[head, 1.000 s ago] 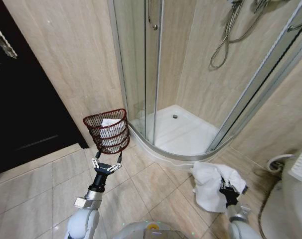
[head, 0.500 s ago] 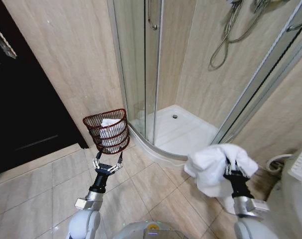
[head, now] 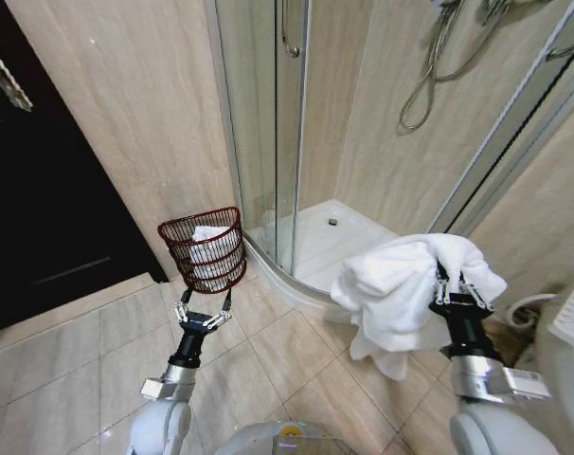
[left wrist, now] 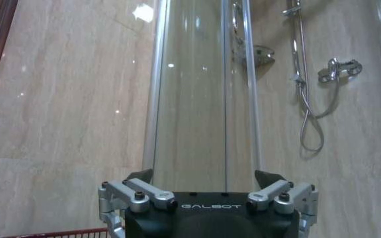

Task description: Discard the used towel into the hamper.

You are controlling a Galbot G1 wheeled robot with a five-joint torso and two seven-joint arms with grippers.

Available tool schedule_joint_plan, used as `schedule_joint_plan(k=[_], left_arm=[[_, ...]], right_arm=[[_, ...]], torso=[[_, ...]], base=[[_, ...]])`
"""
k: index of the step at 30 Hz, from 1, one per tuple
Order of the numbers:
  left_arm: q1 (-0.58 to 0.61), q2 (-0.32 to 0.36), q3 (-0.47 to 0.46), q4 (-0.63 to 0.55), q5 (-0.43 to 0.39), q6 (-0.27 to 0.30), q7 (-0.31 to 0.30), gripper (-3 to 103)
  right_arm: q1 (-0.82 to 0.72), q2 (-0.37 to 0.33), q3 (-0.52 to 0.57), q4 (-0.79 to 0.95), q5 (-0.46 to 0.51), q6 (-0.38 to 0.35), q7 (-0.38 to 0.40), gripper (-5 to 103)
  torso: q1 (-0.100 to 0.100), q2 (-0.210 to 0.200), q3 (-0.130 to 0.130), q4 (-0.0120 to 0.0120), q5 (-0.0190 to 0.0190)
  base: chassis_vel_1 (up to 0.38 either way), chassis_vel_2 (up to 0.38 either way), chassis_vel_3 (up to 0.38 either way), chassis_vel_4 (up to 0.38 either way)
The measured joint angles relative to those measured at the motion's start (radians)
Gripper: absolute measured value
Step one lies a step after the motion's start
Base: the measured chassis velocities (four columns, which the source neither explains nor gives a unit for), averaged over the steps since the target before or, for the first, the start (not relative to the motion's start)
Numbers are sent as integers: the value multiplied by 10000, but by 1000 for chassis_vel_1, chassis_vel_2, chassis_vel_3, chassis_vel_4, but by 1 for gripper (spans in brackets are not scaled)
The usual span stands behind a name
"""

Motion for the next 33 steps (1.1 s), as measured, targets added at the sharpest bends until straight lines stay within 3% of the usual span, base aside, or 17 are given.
schedule_joint_plan(k=[10, 14, 33], left_arm=[[15, 19, -68, -48, 35, 276, -22, 100], [-28, 26, -75, 83, 72, 310, -63, 100], [-113, 81, -93, 170, 151, 434, -188, 100]], right_arm=[[-23, 161, -392, -171, -374, 609, 52, 12], [-147, 277, -1034, -324, -988, 983, 64, 12], [-17, 108, -1858, -530, -1662, 1008, 436, 12]], torso=[[0, 0, 0, 2, -1], [0, 0, 0, 2, -1], [26, 96, 65, 2, 0]], base=[[0, 0, 0, 0], [0, 0, 0, 0], [36, 35, 26, 32]])
